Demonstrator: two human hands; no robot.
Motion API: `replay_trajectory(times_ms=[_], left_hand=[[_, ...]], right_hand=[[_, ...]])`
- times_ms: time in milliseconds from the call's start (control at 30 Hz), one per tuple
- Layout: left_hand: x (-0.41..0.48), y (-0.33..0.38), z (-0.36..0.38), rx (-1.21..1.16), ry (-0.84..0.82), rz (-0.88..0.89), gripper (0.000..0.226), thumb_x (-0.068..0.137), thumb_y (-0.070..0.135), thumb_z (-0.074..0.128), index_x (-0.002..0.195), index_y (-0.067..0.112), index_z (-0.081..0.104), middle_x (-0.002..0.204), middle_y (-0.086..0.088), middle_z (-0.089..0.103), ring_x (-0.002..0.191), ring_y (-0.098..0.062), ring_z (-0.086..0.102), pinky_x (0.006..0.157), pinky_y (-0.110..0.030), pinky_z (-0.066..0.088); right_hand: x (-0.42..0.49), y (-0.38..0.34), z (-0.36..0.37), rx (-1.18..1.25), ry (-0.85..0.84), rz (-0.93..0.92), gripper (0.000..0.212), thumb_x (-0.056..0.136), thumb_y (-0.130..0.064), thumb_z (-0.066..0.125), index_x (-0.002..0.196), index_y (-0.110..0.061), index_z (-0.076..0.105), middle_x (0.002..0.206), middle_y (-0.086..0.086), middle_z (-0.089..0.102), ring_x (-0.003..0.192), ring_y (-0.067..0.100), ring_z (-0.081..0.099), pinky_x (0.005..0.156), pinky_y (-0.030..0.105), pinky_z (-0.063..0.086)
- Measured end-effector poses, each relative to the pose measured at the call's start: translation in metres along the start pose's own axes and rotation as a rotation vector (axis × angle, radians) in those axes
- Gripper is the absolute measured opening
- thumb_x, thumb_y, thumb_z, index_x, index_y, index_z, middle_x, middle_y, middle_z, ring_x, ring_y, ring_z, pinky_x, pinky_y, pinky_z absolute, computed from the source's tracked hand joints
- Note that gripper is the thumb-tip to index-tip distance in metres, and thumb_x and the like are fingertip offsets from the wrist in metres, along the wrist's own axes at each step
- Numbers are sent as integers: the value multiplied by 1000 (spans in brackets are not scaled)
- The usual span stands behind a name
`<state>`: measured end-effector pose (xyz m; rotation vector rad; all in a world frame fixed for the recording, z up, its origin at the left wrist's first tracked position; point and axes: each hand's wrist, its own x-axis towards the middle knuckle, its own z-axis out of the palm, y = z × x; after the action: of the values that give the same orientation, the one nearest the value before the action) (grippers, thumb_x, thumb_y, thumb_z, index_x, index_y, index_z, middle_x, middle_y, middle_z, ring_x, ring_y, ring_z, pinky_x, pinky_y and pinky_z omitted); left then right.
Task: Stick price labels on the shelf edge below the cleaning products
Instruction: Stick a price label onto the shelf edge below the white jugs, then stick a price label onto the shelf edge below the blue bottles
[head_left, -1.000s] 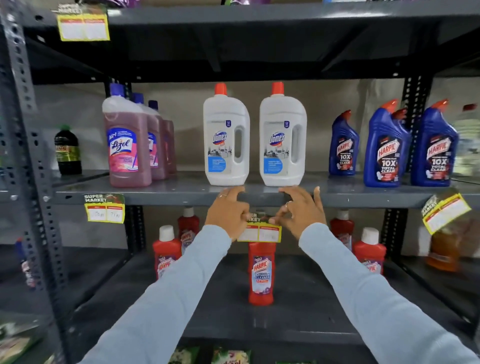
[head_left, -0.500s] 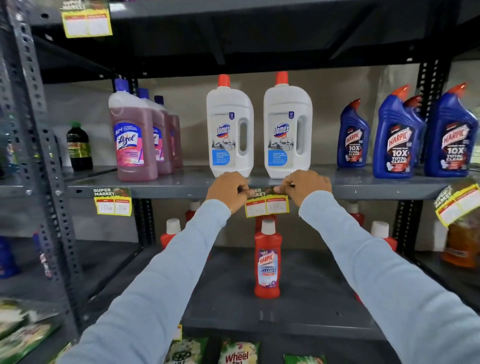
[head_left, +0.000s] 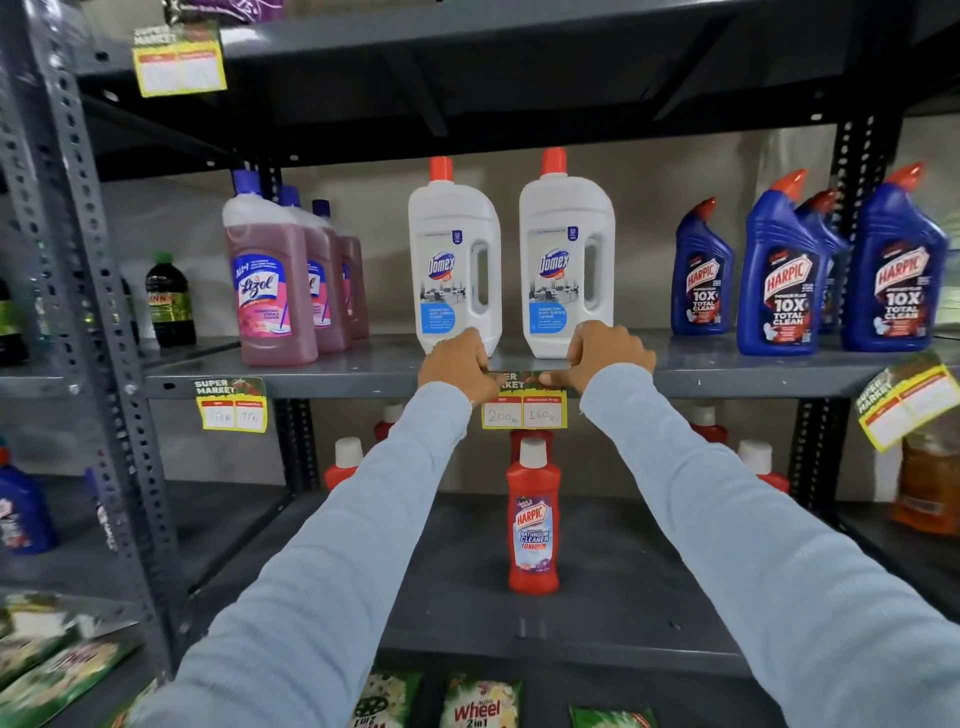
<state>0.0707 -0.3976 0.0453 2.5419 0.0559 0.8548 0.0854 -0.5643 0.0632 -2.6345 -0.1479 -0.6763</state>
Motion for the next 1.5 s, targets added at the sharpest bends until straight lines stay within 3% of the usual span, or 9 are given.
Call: replay_trajectory(times_ms=[100,233,333,500,667,900,1167,1300,1500], left_hand=[[-8,3,-4,-116,42,-73,25,76,13,74,80,18,49,93,-7,64,82,-25,62,74,-35,56],[-21,-7,-12,-228,100,-93,40,73,-8,65,57,25,48,97,-11,70,93,-30,67,84,-39,57],[-36,-12,-21,-184,66,-61,40,74,-16,53,69,23,53,102,-13,68,97,-32,64,85,-34,54],[-92,12,-20,29,30,3,20,90,5,52,108,13,54,118,-13,58,108,-32,56,92,-38,44],[-123,64,11,53,50,223,20,93,29,52,99,12,60,117,-10,62,115,-30,54,96,-39,42],[-119,171,79,95,14,463,40,95,42,47,95,8,68,139,-10,52,141,-26,31,121,-38,10],[-73,279,173,20,-79,271,43,93,52,42,105,16,62,158,-9,23,149,-27,-1,119,-42,-5],[-64,308,212,78,-7,175,43,95,49,42,110,15,64,156,-10,26,148,-31,2,118,-49,-7],[-64,318,222,138,92,94,33,94,43,47,111,23,69,154,-7,29,148,-29,6,120,-48,-6]], right_hand=[[-4,1,-7,51,-42,-19,41,74,-39,78,102,-17,60,94,5,60,82,23,55,74,32,45],[-13,19,-29,82,-98,-32,27,78,-14,75,102,-16,63,108,10,67,97,31,64,88,39,53],[-23,55,-48,39,-80,-64,24,80,-7,68,101,-17,62,111,12,67,98,34,64,88,42,54],[-52,122,-67,83,41,-135,24,83,-8,67,105,-16,62,114,10,67,104,32,61,89,40,51],[-67,178,-93,-12,55,-149,37,90,-15,60,126,-12,53,137,12,48,130,31,40,102,43,40],[-29,290,-141,-109,45,32,39,94,-13,52,132,-10,51,142,16,43,129,38,42,102,48,41],[19,342,-148,-146,-148,-100,42,97,-32,46,138,-21,44,131,19,58,116,37,57,95,44,48],[30,336,-146,-478,-173,-295,45,98,-26,44,140,-20,31,129,20,55,114,39,56,91,45,47],[37,336,-143,-633,-131,-439,40,96,-28,49,134,-16,42,123,16,58,114,36,56,91,44,48]])
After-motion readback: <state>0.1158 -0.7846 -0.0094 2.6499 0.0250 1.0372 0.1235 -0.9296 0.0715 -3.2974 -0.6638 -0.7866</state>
